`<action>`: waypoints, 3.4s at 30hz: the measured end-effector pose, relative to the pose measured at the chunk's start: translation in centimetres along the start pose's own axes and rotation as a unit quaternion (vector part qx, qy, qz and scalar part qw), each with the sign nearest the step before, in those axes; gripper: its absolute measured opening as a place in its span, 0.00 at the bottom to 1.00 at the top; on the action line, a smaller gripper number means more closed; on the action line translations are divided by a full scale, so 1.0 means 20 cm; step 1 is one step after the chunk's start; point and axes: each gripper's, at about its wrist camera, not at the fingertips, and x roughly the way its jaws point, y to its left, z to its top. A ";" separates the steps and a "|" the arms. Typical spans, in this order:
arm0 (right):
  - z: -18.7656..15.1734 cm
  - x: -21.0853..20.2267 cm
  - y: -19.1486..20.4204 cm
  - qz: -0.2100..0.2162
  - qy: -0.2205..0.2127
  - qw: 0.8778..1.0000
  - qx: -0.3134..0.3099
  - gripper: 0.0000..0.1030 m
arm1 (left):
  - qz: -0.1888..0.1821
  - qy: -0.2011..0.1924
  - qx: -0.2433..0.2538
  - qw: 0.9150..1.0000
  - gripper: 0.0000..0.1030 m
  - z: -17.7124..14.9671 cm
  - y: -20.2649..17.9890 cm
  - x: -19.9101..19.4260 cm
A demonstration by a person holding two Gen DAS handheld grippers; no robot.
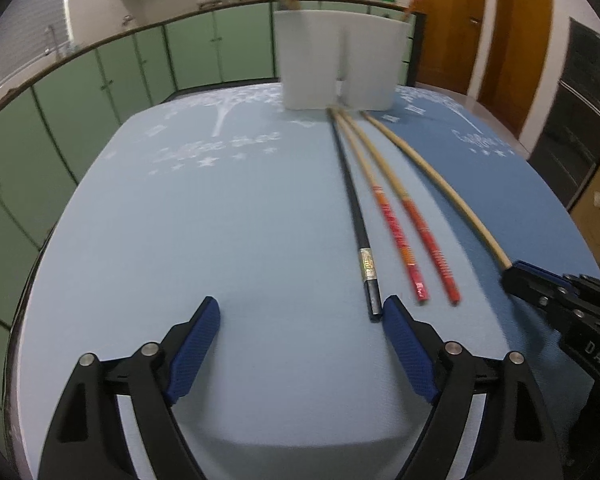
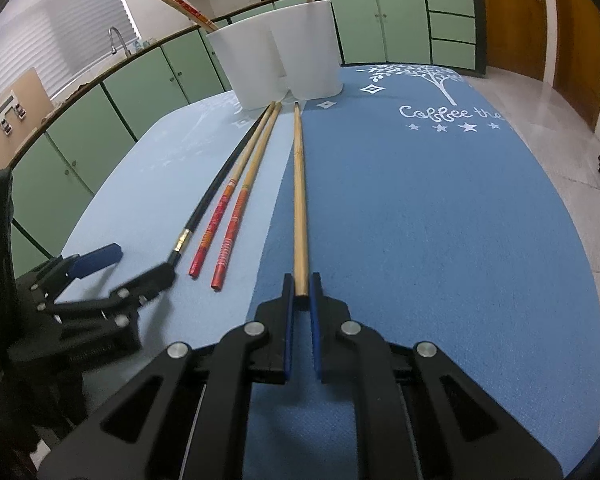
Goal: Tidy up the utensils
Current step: 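Grasp the black chopstick with the left gripper while the right gripper holds the wooden one, then lift both held chopsticks up toward the white caddy, then lower both chopsticks into the caddy compartments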
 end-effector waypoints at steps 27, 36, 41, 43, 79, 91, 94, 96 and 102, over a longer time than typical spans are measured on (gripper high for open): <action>0.01 0.02 0.01 0.000 0.000 1.000 -0.012 0.07 | -0.026 -0.016 0.017 0.999 0.06 0.01 -0.13 0.00; 0.03 -0.03 0.02 -0.012 -0.015 0.999 -0.025 0.06 | -0.031 -0.033 0.006 0.999 0.06 0.03 -0.10 -0.09; 0.08 -0.13 0.02 -0.011 -0.039 0.999 -0.025 0.06 | -0.032 -0.058 0.005 0.998 0.06 0.08 -0.07 -0.22; 0.11 -0.16 0.02 -0.012 -0.046 0.999 -0.027 0.06 | -0.033 -0.072 0.006 0.997 0.06 0.11 -0.06 -0.29; 0.82 -0.70 0.17 0.028 -0.163 0.983 -0.084 0.06 | -0.067 -0.217 0.043 0.973 0.06 0.67 -0.05 -0.76; 1.06 -0.79 0.20 0.053 -0.186 0.976 -0.096 0.06 | -0.073 -0.248 0.056 0.964 0.06 0.81 -0.08 -0.80; 1.14 -0.83 0.22 0.050 -0.202 0.973 -0.104 0.06 | -0.072 -0.263 0.059 0.960 0.06 0.86 -0.08 -0.82; 1.20 -0.84 0.22 0.047 -0.211 0.970 -0.108 0.06 | -0.072 -0.273 0.059 0.957 0.06 0.92 -0.08 -0.84; 1.40 -0.86 0.22 0.035 -0.239 0.963 -0.115 0.06 | -0.072 -0.321 0.058 0.942 0.06 1.17 -0.08 -0.89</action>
